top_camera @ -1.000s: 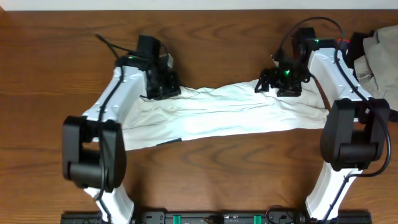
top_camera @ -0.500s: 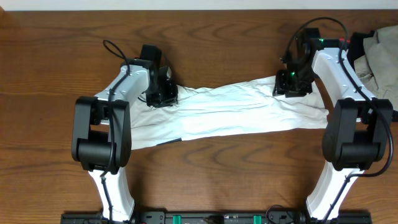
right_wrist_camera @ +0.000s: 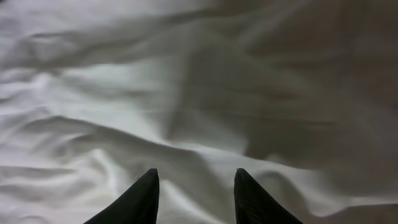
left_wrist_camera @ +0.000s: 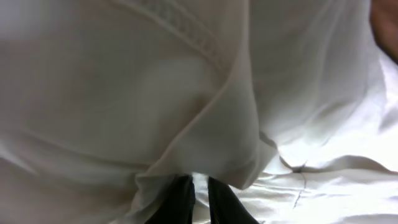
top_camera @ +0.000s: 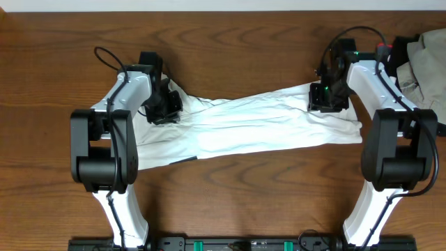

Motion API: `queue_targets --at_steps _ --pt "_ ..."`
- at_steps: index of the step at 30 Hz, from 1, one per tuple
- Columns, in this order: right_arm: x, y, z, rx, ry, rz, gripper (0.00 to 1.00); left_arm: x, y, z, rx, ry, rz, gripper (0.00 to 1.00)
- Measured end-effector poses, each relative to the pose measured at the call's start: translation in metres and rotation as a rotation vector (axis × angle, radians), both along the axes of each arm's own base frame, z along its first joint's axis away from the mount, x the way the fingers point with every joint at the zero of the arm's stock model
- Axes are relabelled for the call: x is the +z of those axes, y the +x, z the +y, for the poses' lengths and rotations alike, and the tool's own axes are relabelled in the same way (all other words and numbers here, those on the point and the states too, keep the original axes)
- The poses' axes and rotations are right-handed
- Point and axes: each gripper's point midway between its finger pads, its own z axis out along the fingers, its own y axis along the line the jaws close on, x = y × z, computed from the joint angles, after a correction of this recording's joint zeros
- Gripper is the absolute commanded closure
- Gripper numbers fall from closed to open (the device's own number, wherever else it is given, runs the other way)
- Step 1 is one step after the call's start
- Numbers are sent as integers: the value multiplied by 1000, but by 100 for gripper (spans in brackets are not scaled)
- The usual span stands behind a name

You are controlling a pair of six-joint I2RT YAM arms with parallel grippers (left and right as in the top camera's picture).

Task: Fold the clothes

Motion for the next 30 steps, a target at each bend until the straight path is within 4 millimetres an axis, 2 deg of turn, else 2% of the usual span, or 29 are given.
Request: queue_targets --at_steps 6,10,16,20,25,30 --pt "-1 6 -3 -9 -15 -26 59 0 -1 7 4 29 4 87" --pt "-8 6 -7 -20 -35 -33 62 0 0 7 5 30 4 87" --pt "-19 -3 -19 -58 -103 -10 86 -1 0 8 5 40 4 87" --pt "-20 0 -30 -90 -148 -20 98 -1 -1 16 8 78 7 87" --pt "-23 5 -42 -119 -170 -46 99 -1 -1 26 29 90 12 87" --pt "-25 6 -44 -123 -174 -68 99 -1 -2 36 54 94 18 87"
